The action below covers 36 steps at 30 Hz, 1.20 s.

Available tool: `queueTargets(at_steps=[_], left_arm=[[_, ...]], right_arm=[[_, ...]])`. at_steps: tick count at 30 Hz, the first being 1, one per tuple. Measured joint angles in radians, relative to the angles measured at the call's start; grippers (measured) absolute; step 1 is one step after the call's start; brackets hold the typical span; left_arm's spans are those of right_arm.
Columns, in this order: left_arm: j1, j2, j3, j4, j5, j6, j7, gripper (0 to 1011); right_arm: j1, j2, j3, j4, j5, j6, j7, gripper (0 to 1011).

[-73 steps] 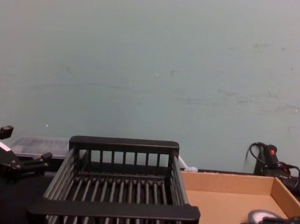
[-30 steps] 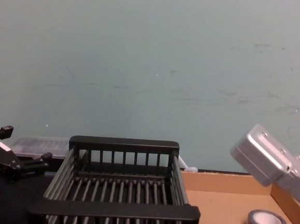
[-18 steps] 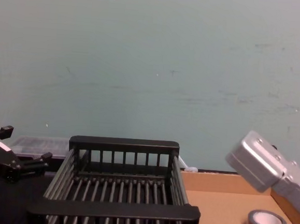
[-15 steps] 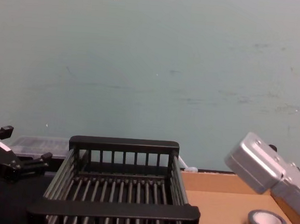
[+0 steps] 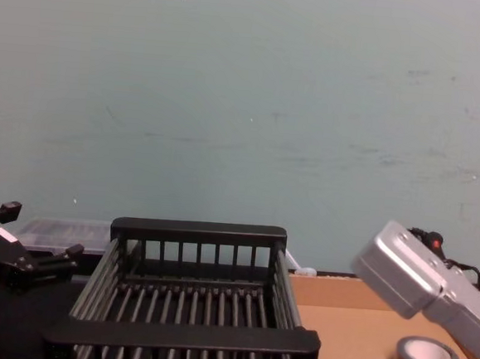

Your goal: Pick up the white tape and place it into the black box , Pick up the silver tape and place it into the brown box.

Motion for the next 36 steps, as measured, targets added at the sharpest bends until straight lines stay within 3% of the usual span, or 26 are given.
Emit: queueTargets(at_steps=[21, 31, 34, 36], left_arm=[[0.0, 0.0, 0.0, 0.0, 0.0, 0.0, 0.0, 1002], [0.0, 0.0, 0.0, 0.0, 0.0, 0.0, 0.0, 1001], [0.0, 0.0, 0.0, 0.0, 0.0, 0.0, 0.0, 1002], [0.0, 0.0, 0.0, 0.0, 0.0, 0.0, 0.0, 1001]], right_arm=[[-0.001, 0.0, 0.002, 0.0, 0.0, 0.0, -0.001, 992], [-0.001, 0.0, 0.002, -0.001, 0.0, 0.0, -0.001, 763], [-0.001, 0.001, 0.002, -0.001, 0.0, 0.0, -0.001, 626], [-0.001, 0.001, 0.002, -0.001, 0.0, 0.0, -0.001, 591]])
